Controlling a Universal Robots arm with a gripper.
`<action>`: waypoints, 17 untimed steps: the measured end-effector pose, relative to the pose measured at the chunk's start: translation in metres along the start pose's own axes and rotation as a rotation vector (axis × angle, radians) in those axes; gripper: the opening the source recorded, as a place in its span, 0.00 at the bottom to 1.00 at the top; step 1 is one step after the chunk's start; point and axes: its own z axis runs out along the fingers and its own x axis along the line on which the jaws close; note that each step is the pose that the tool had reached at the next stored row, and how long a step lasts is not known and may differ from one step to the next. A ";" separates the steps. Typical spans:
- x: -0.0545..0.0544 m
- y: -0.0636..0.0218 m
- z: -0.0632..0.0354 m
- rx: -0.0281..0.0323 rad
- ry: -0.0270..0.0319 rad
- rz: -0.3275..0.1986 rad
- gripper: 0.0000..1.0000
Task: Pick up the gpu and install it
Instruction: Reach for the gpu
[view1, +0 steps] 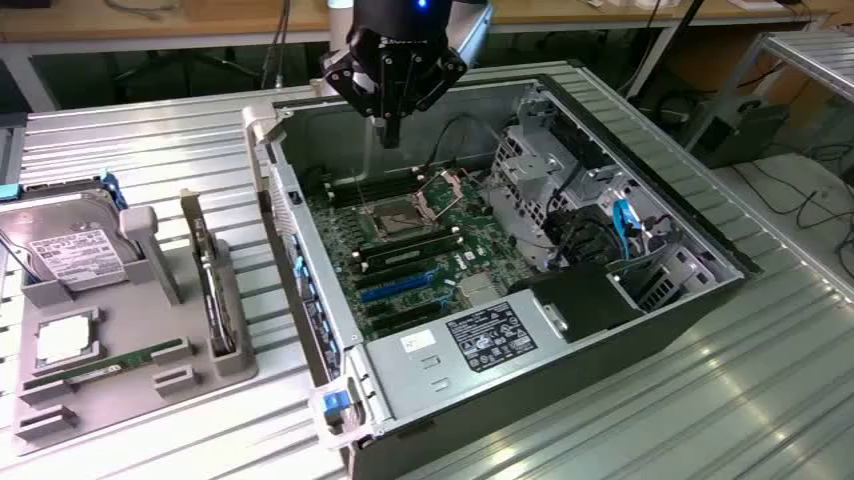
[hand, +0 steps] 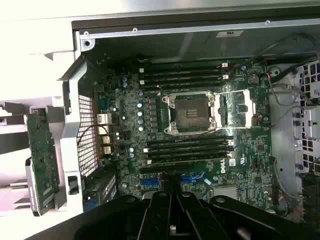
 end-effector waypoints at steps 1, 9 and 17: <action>0.000 0.0000 0.0000 0.0000 0.0000 0.000 0.11; 0.000 0.0000 0.0000 -0.0001 0.0000 0.000 0.11; 0.010 -0.0012 -0.0003 0.0001 0.0000 0.000 0.11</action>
